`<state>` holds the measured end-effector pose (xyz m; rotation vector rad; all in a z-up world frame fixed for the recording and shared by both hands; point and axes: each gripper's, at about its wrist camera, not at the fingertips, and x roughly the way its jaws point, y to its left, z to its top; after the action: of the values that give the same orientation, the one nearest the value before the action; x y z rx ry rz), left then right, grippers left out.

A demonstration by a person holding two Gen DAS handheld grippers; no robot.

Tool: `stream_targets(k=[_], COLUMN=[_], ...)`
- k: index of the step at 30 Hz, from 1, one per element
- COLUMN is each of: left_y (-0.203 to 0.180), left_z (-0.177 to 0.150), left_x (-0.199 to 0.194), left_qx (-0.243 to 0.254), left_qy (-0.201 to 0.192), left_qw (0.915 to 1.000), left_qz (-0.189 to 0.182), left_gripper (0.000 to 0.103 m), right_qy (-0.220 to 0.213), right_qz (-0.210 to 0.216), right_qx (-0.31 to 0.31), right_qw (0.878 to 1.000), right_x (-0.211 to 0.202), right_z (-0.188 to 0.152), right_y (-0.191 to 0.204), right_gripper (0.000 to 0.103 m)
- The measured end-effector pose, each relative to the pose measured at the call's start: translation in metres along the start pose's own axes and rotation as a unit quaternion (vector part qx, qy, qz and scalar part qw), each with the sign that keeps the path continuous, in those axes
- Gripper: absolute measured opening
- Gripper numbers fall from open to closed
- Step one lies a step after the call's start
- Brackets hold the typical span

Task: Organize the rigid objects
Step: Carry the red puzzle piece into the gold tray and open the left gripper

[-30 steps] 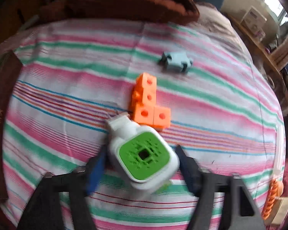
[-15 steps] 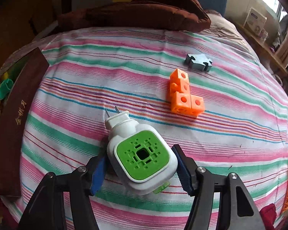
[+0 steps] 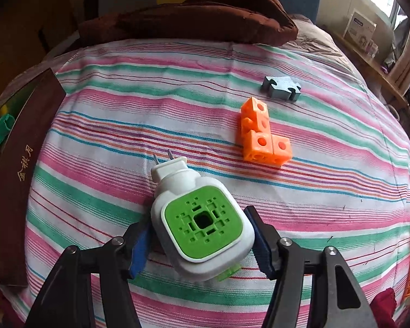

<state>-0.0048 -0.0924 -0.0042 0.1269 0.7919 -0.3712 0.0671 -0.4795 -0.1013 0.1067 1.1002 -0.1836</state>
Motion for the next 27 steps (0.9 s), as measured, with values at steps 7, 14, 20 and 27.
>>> stream_targets(k=[7, 14, 20, 27], left_y=[0.007, 0.020, 0.064, 0.085], left_z=[-0.007, -0.013, -0.012, 0.015], left_x=[0.002, 0.004, 0.004, 0.021], left_qx=[-0.004, -0.022, -0.108, -0.133], left_qy=[0.009, 0.022, 0.038, 0.042], left_qw=[0.9999, 0.9995, 0.9929, 0.9889], left_qz=[0.011, 0.005, -0.030, -0.051], left_gripper=[0.049, 0.049, 0.049, 0.049], right_qy=[0.011, 0.008, 0.006, 0.006], right_qz=[0.022, 0.018, 0.010, 0.007], right_qx=[0.017, 0.003, -0.007, -0.013], right_qw=[1.000, 1.000, 1.000, 1.000], right_x=[0.001, 0.002, 0.002, 0.000], right_z=[0.001, 0.002, 0.001, 0.000], right_y=[-0.008, -0.006, -0.001, 0.002], right_gripper=[0.063, 0.063, 0.063, 0.063])
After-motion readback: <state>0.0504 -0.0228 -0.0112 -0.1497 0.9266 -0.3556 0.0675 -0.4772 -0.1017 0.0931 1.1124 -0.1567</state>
